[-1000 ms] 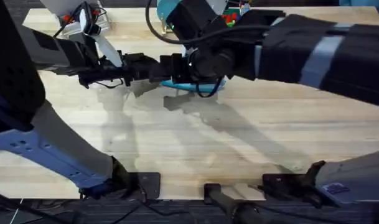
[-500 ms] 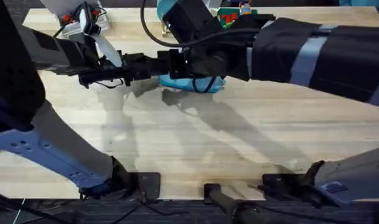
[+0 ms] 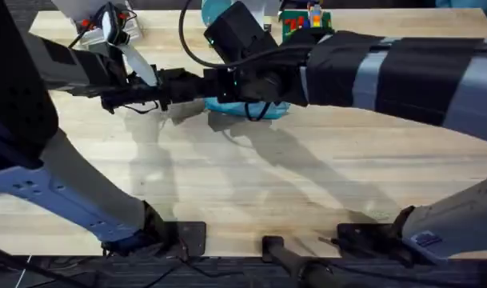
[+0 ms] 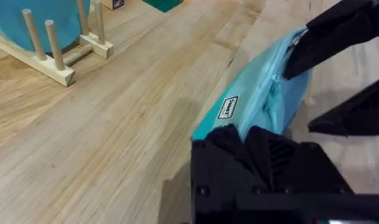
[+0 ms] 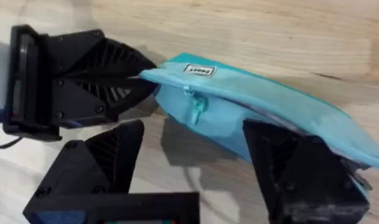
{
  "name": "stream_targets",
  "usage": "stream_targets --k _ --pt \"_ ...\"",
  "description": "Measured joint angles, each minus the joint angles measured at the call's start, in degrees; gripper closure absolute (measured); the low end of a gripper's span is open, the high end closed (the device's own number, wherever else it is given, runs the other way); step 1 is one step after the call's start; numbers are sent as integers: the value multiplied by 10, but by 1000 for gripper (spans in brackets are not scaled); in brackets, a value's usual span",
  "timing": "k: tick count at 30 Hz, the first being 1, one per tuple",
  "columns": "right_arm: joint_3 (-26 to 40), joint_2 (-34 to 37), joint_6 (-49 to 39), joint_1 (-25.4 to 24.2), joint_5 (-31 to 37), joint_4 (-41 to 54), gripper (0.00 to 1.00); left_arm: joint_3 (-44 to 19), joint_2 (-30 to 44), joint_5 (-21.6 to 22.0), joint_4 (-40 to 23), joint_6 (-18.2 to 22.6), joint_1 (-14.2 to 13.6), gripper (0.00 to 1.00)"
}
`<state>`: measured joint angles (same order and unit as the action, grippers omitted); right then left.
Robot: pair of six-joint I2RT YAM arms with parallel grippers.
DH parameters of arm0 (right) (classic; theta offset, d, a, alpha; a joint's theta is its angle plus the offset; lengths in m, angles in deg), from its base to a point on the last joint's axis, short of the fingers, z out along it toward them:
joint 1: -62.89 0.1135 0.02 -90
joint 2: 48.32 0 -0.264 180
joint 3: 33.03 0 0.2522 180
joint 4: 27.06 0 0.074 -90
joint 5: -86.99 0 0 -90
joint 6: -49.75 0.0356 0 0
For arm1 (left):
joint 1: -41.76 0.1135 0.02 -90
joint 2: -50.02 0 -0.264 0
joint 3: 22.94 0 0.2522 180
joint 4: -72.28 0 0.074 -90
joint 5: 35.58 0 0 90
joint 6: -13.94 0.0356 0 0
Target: Unzip the bag, pick up the pens from the table one at a time and place them inside, then zip the bag closed.
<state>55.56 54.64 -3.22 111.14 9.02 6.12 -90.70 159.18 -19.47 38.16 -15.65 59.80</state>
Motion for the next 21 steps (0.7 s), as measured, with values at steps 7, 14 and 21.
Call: stream_targets --k 7,14,21 --pt "0 5 17 0 13 -3 40 0 0 0 0 0 0 959" --pt "0 25 49 1 31 -10 52 0 0 0 0 0 0 959" --pt "0 25 74 2 42 -10 105 0 0 0 0 0 0 959"
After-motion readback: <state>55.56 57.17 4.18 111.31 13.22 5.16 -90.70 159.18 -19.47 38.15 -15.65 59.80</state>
